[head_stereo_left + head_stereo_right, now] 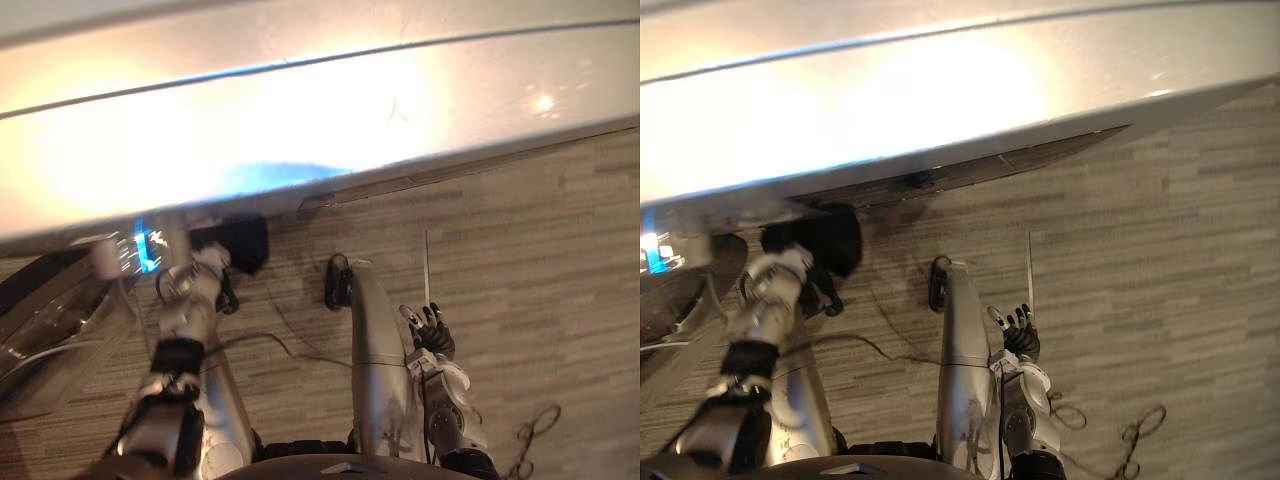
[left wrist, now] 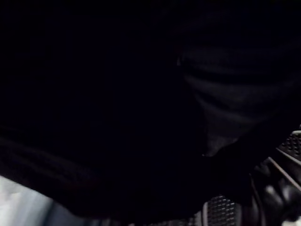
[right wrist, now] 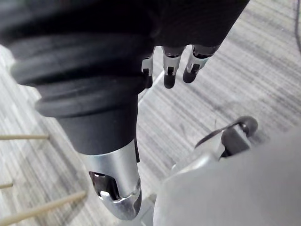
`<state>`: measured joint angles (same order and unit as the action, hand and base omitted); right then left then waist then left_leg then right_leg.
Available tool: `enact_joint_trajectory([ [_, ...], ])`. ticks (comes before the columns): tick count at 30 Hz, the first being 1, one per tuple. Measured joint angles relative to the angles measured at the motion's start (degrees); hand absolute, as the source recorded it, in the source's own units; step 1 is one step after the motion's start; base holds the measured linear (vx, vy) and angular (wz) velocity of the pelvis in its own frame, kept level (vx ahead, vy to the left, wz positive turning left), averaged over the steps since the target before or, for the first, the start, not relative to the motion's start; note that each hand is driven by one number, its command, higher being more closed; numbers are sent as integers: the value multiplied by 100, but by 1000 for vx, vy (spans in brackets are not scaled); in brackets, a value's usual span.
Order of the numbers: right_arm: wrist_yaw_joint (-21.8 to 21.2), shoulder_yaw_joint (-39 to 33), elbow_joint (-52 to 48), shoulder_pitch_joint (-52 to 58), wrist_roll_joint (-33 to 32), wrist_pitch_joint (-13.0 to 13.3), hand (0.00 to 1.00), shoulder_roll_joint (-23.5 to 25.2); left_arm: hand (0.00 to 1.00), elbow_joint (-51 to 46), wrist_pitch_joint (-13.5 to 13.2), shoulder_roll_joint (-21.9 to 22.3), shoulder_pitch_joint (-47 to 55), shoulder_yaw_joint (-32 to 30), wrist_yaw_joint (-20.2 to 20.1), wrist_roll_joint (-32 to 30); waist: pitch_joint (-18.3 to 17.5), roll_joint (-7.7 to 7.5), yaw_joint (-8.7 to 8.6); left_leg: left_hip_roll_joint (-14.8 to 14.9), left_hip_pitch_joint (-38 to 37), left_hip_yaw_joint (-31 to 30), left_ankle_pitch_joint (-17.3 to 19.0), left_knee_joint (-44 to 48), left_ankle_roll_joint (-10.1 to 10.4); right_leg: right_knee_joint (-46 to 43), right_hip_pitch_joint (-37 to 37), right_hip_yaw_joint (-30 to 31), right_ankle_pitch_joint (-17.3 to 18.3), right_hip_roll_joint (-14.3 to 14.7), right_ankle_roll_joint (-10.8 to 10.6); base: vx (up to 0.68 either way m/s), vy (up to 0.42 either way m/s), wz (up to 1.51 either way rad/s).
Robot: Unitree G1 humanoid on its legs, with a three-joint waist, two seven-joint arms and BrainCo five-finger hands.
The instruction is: Pick up the laundry basket with both hands and put the clothes into the washing machine.
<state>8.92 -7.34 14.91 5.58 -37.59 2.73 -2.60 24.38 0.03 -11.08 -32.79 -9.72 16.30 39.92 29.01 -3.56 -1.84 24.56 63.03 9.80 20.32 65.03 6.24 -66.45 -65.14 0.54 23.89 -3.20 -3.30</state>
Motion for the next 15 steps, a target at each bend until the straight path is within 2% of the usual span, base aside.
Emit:
enact_joint_trajectory([
  [3,0,40,5,-3,-31,83,0,22,100,590,-24,-791,-1117,-75,100,317,102,-61,-149,96,280,35,38,122,-43,10,-287,65,-102,80,-49,-46,40,-28],
  [9,-22,4,218,-25,-150,242,0,104,100,991,-97,-1660,-3336,338,79,1110,161,-108,-220,208,537,130,76,201,-116,175,-522,131,-300,182,-99,-29,47,-17],
  [10,-41,-9,312,-22,-158,248,0,141,100,707,-432,-1648,-3386,337,-43,1132,192,-175,-230,229,555,131,73,197,-124,217,-532,138,-341,219,-106,-17,26,-11],
  [12,-96,-97,461,-26,-274,254,0,140,100,802,-491,-1666,-3636,569,-38,1224,204,-202,-136,238,613,127,50,200,-157,238,-577,131,-392,230,-105,-36,13,-4],
  [15,-207,-262,620,-25,-318,260,0,98,100,887,-519,-1786,-3909,933,-39,1521,206,-207,-123,237,708,208,-11,223,-260,272,-730,218,-558,218,-115,-77,23,-6],
])
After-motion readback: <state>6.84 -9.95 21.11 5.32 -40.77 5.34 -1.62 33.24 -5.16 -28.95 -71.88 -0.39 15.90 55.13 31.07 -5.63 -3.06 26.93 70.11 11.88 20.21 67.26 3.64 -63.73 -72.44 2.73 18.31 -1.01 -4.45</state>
